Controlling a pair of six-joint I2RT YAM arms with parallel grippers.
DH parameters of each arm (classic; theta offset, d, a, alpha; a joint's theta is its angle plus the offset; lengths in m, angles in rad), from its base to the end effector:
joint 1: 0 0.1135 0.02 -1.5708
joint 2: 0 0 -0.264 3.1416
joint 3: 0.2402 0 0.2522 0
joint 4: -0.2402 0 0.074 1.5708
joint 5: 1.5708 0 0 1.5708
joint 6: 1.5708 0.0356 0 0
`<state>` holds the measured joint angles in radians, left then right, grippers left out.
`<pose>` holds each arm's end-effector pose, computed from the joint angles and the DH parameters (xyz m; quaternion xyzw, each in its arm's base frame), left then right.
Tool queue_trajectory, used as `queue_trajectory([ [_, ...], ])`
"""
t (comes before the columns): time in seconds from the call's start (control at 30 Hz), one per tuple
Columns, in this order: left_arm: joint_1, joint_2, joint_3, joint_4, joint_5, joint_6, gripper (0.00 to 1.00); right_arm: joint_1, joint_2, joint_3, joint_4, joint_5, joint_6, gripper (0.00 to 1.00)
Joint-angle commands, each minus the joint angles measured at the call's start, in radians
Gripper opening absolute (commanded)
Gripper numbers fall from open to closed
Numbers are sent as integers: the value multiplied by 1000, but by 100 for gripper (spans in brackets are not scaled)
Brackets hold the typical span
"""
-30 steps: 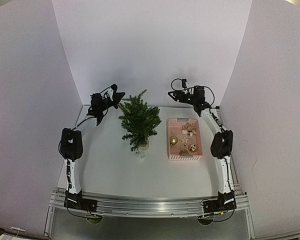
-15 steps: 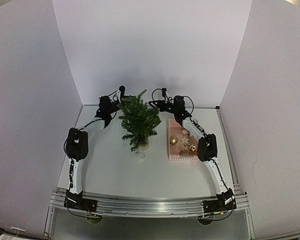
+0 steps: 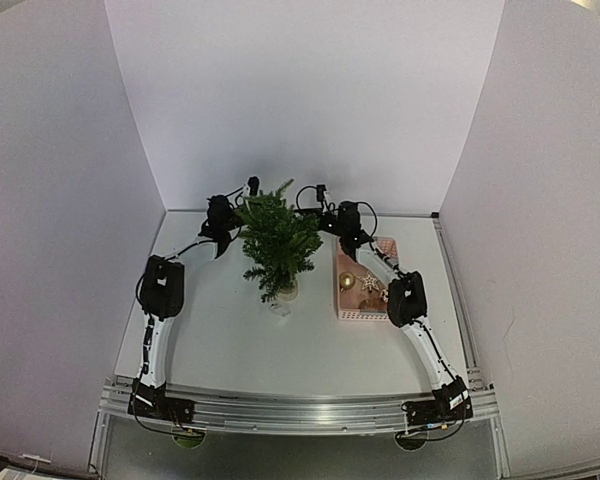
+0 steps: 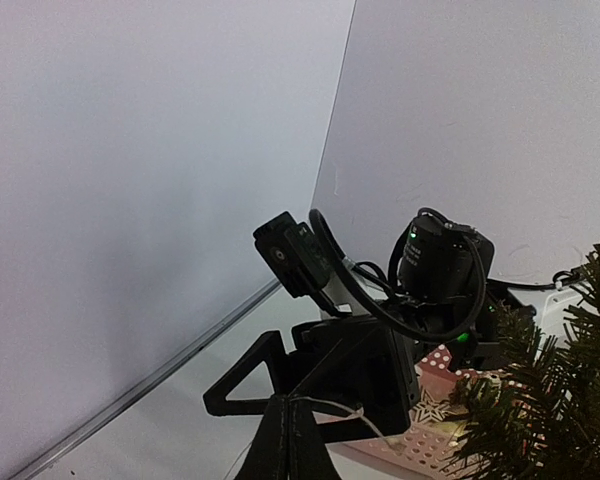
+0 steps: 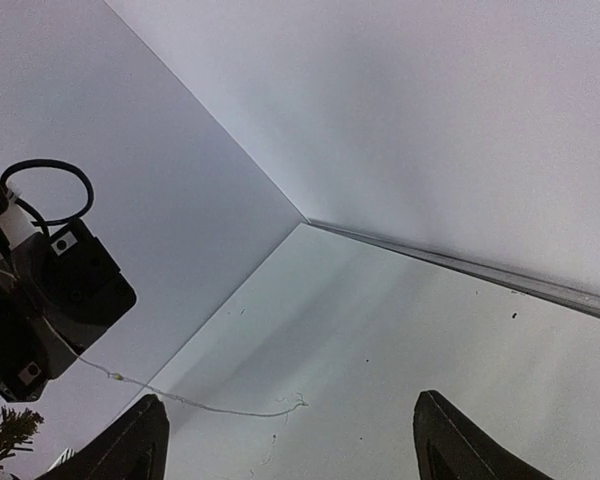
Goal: Decorate the small christmas tree
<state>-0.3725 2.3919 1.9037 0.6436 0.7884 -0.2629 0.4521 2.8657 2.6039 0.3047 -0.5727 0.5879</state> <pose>0.5083 -0.2257 0.2468 0.3243 0.5833 -0.4563 0.5885 0.5583 0.2926 0.1844 -0.1585 0.6759 0.5138 0.5041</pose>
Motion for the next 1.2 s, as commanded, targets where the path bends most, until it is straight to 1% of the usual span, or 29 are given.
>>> queue_trajectory([
  [0.0,-3,32,110,-31,117,-29,0,17,34,49,76,6,-24,82],
  [0.07,-4,52,167,-89,198,-54,0,19,41,64,76,-17,-60,82],
  [0.13,-10,63,183,-91,240,-60,0,22,33,52,76,-34,-92,81],
  [0.23,-15,71,190,-82,259,-61,0,24,13,16,81,-41,-111,79],
  [0.27,-15,72,192,-85,260,-63,0,24,12,13,86,-43,-110,77],
  [0.3,-16,74,192,-86,263,-64,0,23,11,12,95,-44,-106,73],
  [0.33,-16,75,190,-85,268,-64,0,23,13,12,105,-44,-101,66],
  [0.37,-16,74,188,-84,274,-64,0,24,15,12,117,-41,-96,56],
  [0.43,-17,74,189,-84,278,-68,0,24,18,12,130,-34,-91,41],
  [0.47,-16,73,188,-83,278,-70,0,24,19,10,140,-32,-86,32],
  [0.53,-16,71,185,-79,269,-72,0,24,16,-2,162,-22,-75,17],
  [0.63,-11,64,186,-65,250,-76,0,21,-10,-44,182,7,-77,4],
  [0.67,-8,61,187,-62,243,-77,0,16,-28,-73,188,15,-80,2],
  [0.7,-4,57,187,-59,237,-79,0,11,-47,-105,194,22,-84,0],
  [0.83,18,35,177,-47,231,-76,0,-13,-136,-222,214,53,-105,0],
  [1.17,39,8,151,-30,225,-58,0,-41,-314,-427,220,89,-170,0],
])
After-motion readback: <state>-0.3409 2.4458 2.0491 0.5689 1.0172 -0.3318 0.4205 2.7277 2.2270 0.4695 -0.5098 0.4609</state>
